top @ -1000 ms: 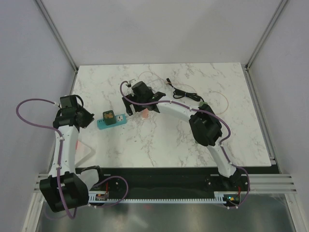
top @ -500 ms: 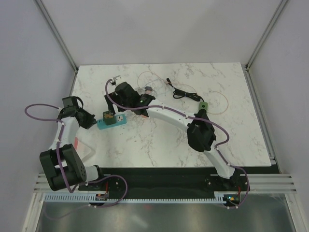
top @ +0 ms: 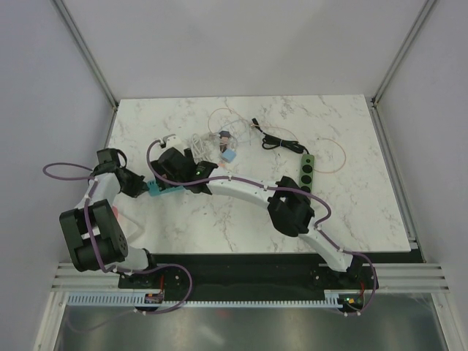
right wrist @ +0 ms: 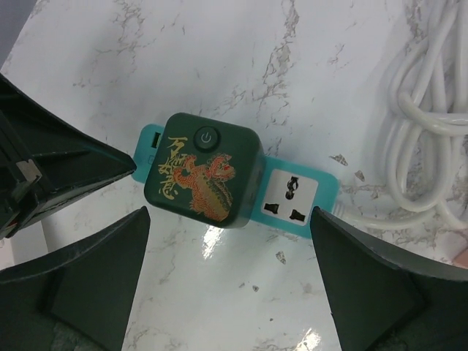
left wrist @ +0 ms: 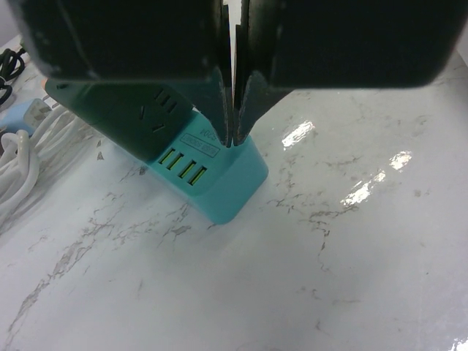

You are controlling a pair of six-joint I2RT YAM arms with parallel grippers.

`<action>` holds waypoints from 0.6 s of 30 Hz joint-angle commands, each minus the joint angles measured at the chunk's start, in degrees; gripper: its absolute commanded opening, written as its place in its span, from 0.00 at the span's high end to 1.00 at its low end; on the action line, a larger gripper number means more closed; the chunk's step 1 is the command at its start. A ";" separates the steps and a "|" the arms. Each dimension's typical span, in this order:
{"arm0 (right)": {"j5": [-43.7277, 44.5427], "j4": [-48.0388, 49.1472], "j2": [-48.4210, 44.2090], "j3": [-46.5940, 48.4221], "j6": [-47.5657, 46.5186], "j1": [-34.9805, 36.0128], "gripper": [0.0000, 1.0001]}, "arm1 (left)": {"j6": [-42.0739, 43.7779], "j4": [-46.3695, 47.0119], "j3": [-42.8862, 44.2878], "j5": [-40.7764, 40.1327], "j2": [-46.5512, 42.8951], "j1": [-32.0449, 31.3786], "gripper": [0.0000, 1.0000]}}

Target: Pull the plug off the socket

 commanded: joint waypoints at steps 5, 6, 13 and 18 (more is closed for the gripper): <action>4.98 2.81 2.93 5.41 -2.47 1.04 0.02 | -2.87 2.30 -1.32 2.73 1.87 1.23 0.98; 5.42 3.08 3.20 5.76 -2.83 1.13 0.02 | -2.70 2.39 -1.32 2.73 1.96 1.23 0.98; 5.95 5.01 5.04 7.78 -4.06 2.45 0.03 | -2.70 2.74 -2.02 3.17 2.22 1.32 0.98; 6.57 5.54 7.07 9.02 -5.47 3.07 0.05 | -3.05 3.18 -3.34 3.79 1.87 1.50 0.98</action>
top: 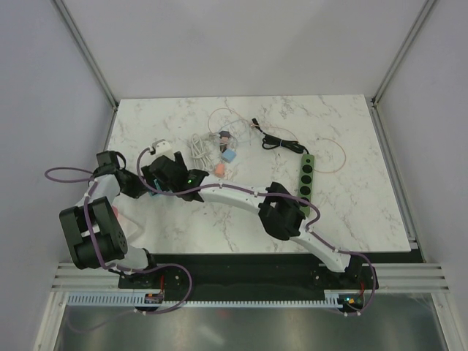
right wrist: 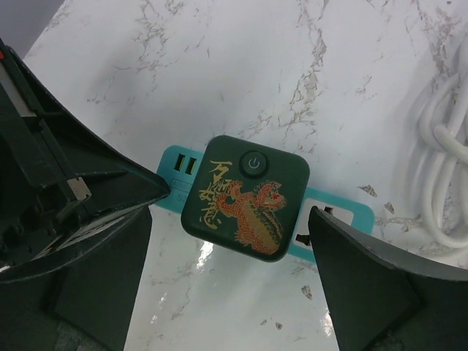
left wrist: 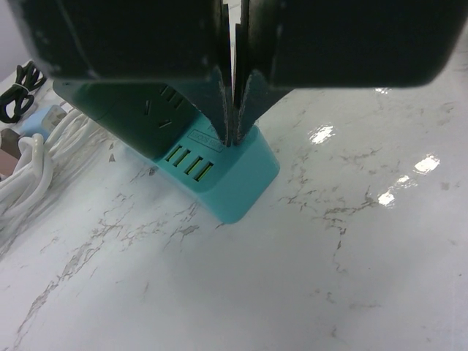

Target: Pull the plug off the socket

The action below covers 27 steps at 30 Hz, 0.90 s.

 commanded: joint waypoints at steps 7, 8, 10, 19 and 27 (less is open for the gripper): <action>4.28 1.87 2.53 2.83 -0.81 0.53 0.15 | -1.28 1.44 -1.31 1.43 -0.53 0.51 0.98; 4.55 1.87 2.62 2.92 -0.63 0.53 0.21 | -1.28 1.44 -1.22 1.17 -0.62 0.51 0.98; 5.34 1.87 2.70 2.92 -0.46 0.53 0.25 | -1.28 1.44 -0.61 1.08 -0.62 0.43 0.98; 3.85 3.71 2.00 0.03 -1.86 0.53 0.35 | -3.91 2.14 -0.51 4.77 4.48 0.16 0.98; 2.70 7.66 0.33 -2.97 -2.30 0.88 0.67 | -4.35 2.93 -2.36 3.98 4.73 -0.36 0.98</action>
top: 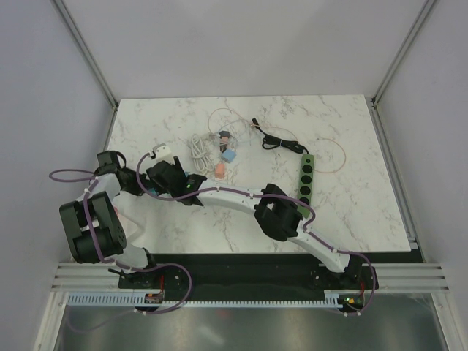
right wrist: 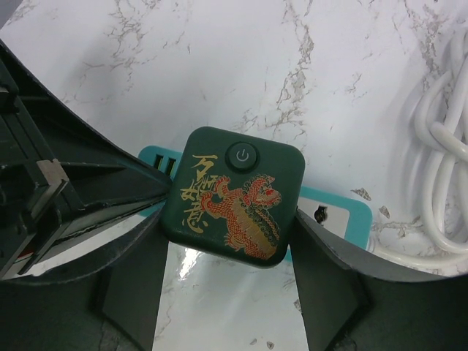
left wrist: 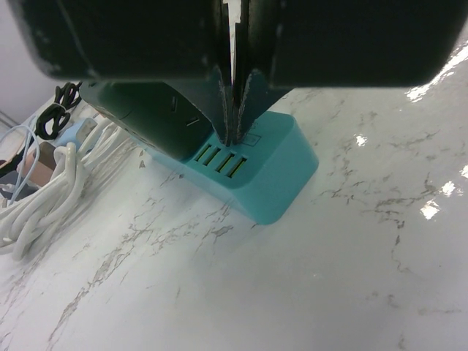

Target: Pull the plug off the socket

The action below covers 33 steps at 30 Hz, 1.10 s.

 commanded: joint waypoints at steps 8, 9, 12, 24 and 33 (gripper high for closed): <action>1.03 4.50 -3.54 -0.95 1.05 0.71 1.00 | -3.07 0.38 -5.79 -1.94 2.51 -2.03 0.98; 1.29 4.68 -3.81 -1.22 1.22 0.80 1.00 | -2.99 0.38 -5.88 -1.86 2.60 -2.21 0.98; 1.65 6.69 -5.04 -2.62 2.01 0.80 1.00 | -3.07 0.38 -6.05 -1.94 3.13 -2.30 0.98; 3.67 12.58 -8.73 -5.08 4.39 0.89 1.00 | -3.42 0.38 -6.67 -1.86 4.88 -2.82 0.98; 5.15 12.24 -10.14 -2.46 -3.25 2.38 1.00 | -3.43 0.38 -6.58 -2.29 4.18 -2.82 0.98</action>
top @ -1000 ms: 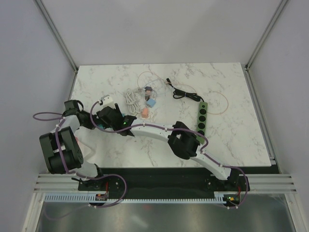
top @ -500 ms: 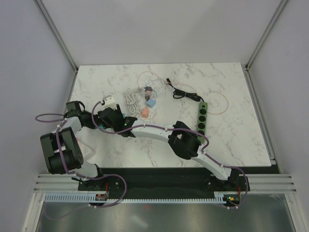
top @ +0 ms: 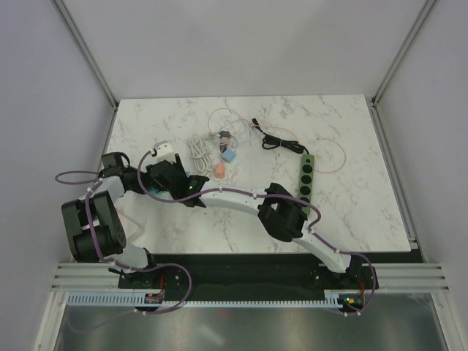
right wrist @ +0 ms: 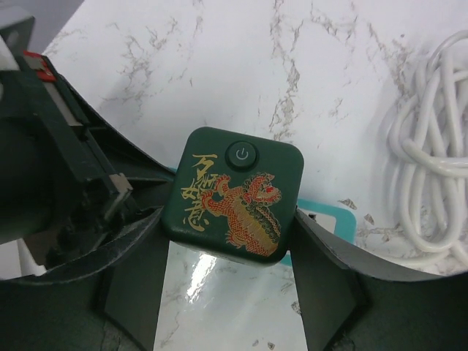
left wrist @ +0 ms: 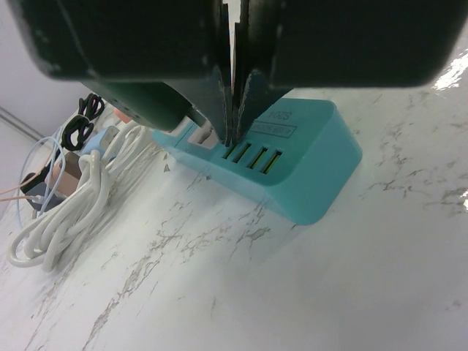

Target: Pull the plug off the socket

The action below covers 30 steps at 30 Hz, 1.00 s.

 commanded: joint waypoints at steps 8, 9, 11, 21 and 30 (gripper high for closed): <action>10.09 3.39 -9.88 0.98 -7.36 1.82 1.00 | 1.76 -7.07 -2.93 -4.56 1.66 -0.92 0.98; 10.19 3.39 -11.81 -1.29 -7.88 1.47 1.00 | 2.02 -6.90 -3.02 -4.82 1.05 -1.01 0.98; 9.57 2.69 -14.01 -4.37 -7.89 -0.02 1.00 | 2.11 -6.90 -3.10 -5.87 -1.40 -1.01 0.98; -19.93 -10.04 -30.27 -27.93 2.48 -20.83 1.00 | 3.51 -6.37 -2.58 -5.88 -5.64 -3.56 0.98; -28.83 -20.86 -34.58 -35.23 -4.27 -27.28 1.00 | 6.32 -4.61 -1.87 -2.89 -8.62 -4.79 0.98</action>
